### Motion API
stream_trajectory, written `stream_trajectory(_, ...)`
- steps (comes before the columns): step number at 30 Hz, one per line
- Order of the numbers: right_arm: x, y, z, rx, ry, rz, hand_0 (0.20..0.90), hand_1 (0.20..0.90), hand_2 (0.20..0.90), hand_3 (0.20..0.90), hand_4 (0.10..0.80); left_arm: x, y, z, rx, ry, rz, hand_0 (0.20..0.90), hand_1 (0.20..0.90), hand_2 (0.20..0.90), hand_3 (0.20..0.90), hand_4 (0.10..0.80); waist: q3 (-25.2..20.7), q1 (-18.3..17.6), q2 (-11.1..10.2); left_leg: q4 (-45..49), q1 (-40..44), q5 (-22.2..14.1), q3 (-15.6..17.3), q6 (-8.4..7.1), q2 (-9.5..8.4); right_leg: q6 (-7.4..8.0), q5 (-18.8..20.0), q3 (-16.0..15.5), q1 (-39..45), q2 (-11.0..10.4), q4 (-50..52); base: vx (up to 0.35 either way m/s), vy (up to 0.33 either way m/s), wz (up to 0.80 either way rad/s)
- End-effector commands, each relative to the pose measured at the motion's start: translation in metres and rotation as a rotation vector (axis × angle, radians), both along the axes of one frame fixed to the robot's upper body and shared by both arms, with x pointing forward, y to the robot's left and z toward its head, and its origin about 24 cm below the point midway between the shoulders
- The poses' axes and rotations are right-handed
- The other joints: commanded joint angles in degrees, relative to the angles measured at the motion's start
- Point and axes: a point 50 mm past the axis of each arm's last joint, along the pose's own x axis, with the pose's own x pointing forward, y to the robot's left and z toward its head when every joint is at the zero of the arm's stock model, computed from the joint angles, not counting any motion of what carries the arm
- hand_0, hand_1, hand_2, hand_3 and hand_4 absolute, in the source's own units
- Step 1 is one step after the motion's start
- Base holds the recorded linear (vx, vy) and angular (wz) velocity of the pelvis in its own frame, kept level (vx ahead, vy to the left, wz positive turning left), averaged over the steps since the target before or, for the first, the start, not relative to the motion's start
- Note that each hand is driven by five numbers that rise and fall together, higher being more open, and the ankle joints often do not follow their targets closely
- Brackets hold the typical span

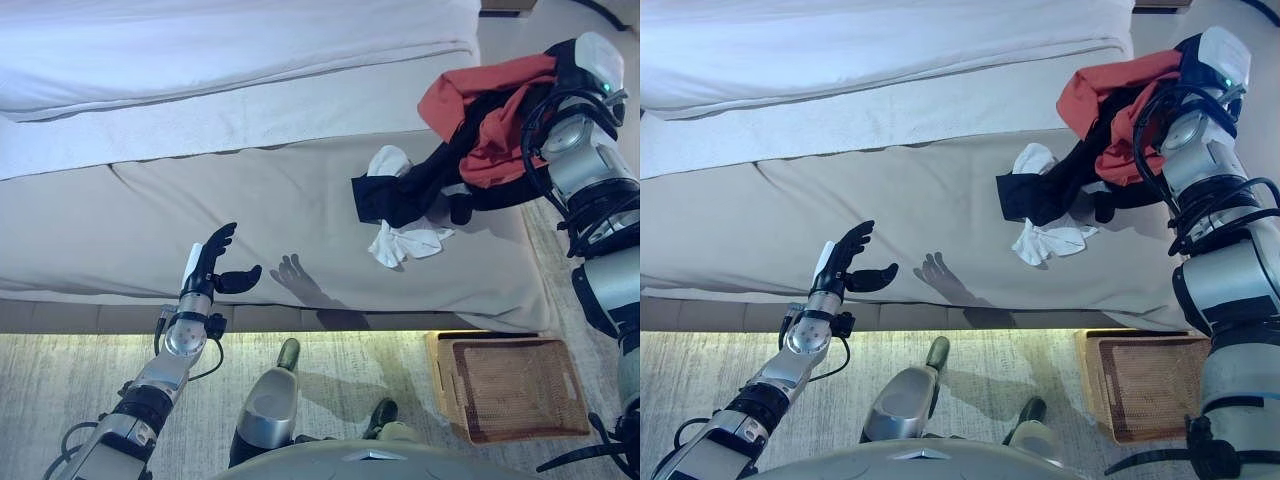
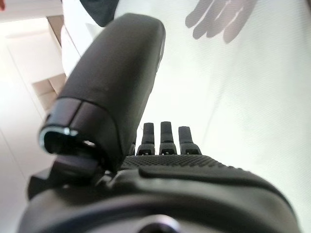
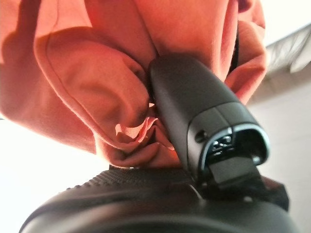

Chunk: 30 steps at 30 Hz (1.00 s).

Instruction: Pick up the clothes from the bed and place them into the basket

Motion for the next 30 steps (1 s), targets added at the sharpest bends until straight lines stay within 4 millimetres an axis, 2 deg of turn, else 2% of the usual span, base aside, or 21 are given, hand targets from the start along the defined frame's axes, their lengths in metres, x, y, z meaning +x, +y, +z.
stream_trajectory(1,0.006,0.025,0.039,-0.093,-0.143,0.112,0.9,0.9,0.9,0.9,0.8,0.001,-0.011,0.015,0.008,-0.128,-0.092,0.9,0.9,0.9,0.9,0.8,-7.59,2.37,-0.88,-3.21,0.64,-1.82,3.14,-0.89,4.34,0.41,-0.54,0.91,-2.28,-3.53,6.24,-0.032,0.004,0.13)
stream_trajectory(7,0.007,0.023,0.028,-0.092,-0.086,0.103,0.9,0.9,0.9,0.9,0.8,-0.001,-0.008,0.015,0.015,-0.125,-0.092,0.9,0.9,0.9,0.9,0.8,-6.99,2.72,-1.04,-4.39,0.79,-1.26,2.91,-0.85,4.42,0.49,-0.23,0.41,-2.34,-3.5,5.88,-0.005,0.0,0.04)
stream_trajectory(17,0.005,0.008,0.005,-0.046,0.055,0.086,0.9,0.9,0.9,0.9,0.8,-0.002,-0.007,0.017,0.017,-0.13,-0.101,0.9,0.9,0.9,0.9,0.8,-6.71,2.6,-1.36,-4.74,1.5,-1.28,3.07,-0.85,4.67,0.51,-0.32,0.79,-2.2,-3.38,6.18,0.021,-0.001,0.01)
stream_trajectory(25,0.006,0.009,0.001,-0.07,0.085,0.093,0.9,0.9,0.9,0.9,0.8,-0.001,-0.008,0.018,0.015,-0.139,-0.109,0.9,0.9,0.9,0.9,0.8,-5.65,2.61,-0.64,-4.23,0.83,-1.18,2.61,-0.72,4.47,0.31,-0.87,0.92,-3.26,-3.59,7.58,-0.004,0.0,0.0)
stream_trajectory(30,0.008,0.013,0.003,-0.078,0.077,0.087,0.9,0.9,0.9,0.9,0.8,0.006,-0.014,0.033,-0.037,-0.233,-0.106,0.9,0.9,0.9,0.9,0.8,-1.96,3.37,0.83,-1.09,-2.47,-1.63,1.39,-0.71,3.56,-0.34,-2.22,0.61,-6.28,-4.3,10.86,-0.091,0.013,0.02)
